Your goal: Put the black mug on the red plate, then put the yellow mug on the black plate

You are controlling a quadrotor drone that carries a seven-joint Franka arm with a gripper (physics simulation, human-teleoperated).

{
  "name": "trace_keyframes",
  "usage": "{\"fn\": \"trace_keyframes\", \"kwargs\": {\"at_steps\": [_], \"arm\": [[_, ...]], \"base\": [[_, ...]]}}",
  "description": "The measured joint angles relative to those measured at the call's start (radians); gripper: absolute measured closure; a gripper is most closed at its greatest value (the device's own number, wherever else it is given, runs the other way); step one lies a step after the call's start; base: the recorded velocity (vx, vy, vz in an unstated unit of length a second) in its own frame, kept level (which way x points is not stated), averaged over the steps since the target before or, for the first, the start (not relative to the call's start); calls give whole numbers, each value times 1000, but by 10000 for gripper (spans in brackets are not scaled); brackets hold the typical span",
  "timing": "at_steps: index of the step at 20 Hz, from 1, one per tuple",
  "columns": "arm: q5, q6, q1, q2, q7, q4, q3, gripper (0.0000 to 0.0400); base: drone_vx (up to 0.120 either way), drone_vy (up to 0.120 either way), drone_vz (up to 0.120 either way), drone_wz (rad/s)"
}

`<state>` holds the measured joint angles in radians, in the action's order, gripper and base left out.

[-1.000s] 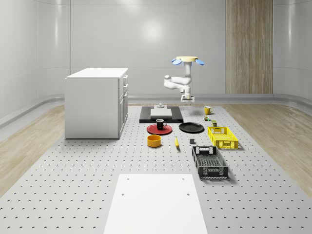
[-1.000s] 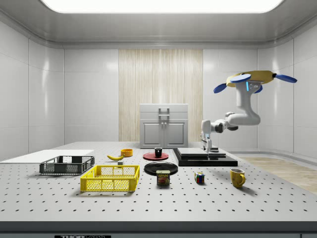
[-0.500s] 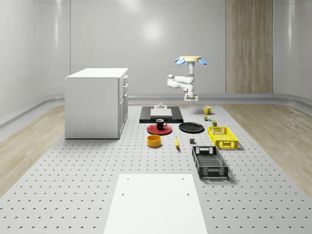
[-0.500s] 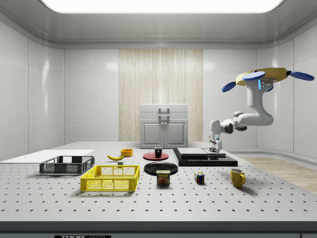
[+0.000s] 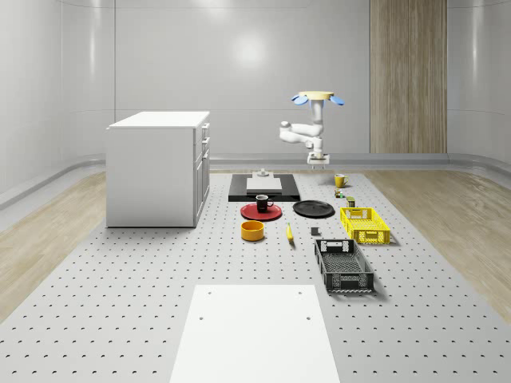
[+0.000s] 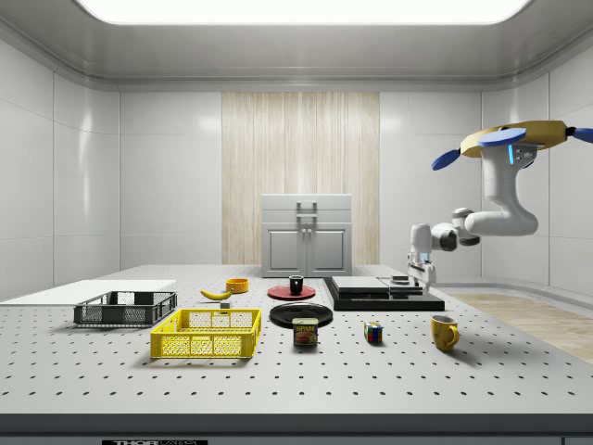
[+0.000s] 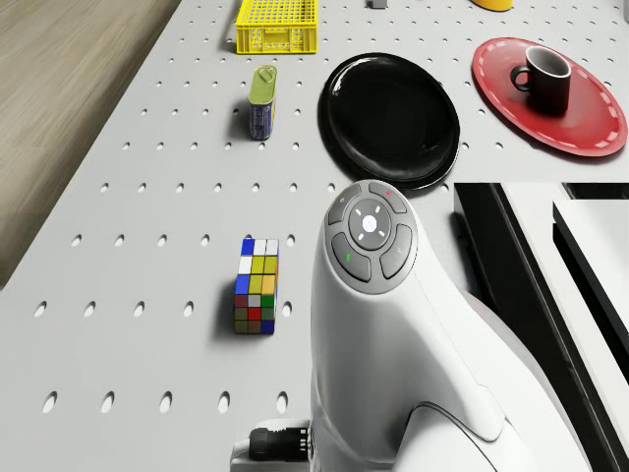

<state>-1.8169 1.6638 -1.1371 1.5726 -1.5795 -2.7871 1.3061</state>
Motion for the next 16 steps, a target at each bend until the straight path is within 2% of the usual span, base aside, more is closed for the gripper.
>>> {"fn": "trace_keyframes", "kwargs": {"at_steps": [3, 11, 16], "arm": [[0, 0, 0, 0, 0, 0, 0, 0], [0, 1, 0, 1, 0, 0, 0, 0], [1, 1, 0, 1, 0, 0, 0, 0]], "base": [[-120, 120, 0, 0], [0, 120, 0, 0], [0, 120, -112, 0]]}}
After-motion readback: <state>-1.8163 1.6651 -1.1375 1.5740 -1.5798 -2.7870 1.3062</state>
